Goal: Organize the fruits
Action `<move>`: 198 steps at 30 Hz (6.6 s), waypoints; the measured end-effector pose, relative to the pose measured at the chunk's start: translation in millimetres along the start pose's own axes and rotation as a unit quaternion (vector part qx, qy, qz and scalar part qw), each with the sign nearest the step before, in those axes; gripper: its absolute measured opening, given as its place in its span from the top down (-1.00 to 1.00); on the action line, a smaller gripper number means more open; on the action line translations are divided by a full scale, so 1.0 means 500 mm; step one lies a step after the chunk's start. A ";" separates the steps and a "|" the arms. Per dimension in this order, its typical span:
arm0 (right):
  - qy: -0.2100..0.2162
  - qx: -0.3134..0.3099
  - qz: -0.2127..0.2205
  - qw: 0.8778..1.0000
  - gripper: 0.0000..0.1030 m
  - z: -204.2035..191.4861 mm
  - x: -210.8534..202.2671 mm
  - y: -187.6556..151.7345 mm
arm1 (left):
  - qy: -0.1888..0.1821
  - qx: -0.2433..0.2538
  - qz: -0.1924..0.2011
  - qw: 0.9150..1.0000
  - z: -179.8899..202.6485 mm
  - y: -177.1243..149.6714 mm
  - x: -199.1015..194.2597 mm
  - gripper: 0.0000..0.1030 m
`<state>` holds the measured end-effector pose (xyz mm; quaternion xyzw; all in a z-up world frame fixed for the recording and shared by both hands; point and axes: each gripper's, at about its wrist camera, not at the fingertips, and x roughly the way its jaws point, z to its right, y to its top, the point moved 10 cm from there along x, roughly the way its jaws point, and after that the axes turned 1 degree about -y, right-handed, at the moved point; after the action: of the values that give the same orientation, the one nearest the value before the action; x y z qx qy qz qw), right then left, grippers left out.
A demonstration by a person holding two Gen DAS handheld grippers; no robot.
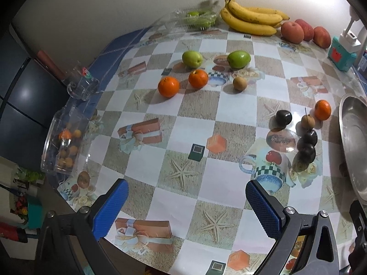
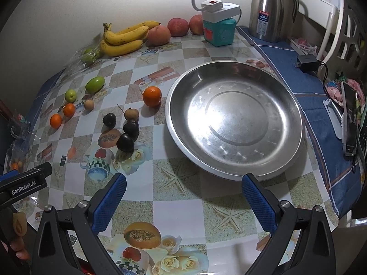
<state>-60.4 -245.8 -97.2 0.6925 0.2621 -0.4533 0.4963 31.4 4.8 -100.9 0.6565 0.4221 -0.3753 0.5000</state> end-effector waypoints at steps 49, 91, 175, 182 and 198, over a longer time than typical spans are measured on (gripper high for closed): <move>0.039 -0.041 -0.032 0.998 -0.95 -0.135 0.123 0.091 | -0.088 -0.051 -0.041 0.994 0.056 0.148 0.105 -1.00; 0.079 -0.064 -0.109 0.989 -0.02 -0.193 0.203 0.069 | -0.199 0.047 -0.027 0.979 0.208 0.187 0.124 -0.53; -0.040 0.203 -0.063 0.976 0.40 0.263 0.127 0.106 | -0.326 0.250 0.043 0.911 0.568 0.065 -0.088 0.52; -0.043 0.206 -0.082 0.974 0.40 0.267 0.141 0.086 | -0.321 0.256 0.031 0.911 0.577 0.047 -0.067 0.50; -0.048 0.201 -0.083 0.975 0.21 0.270 0.142 0.087 | -0.326 0.232 0.022 0.916 0.563 0.063 -0.069 -0.08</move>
<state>-42.7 -393.0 -154.0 0.7312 0.1983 -0.5692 0.3193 28.2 -279.8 -120.4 0.6046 0.1223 -0.6448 0.4515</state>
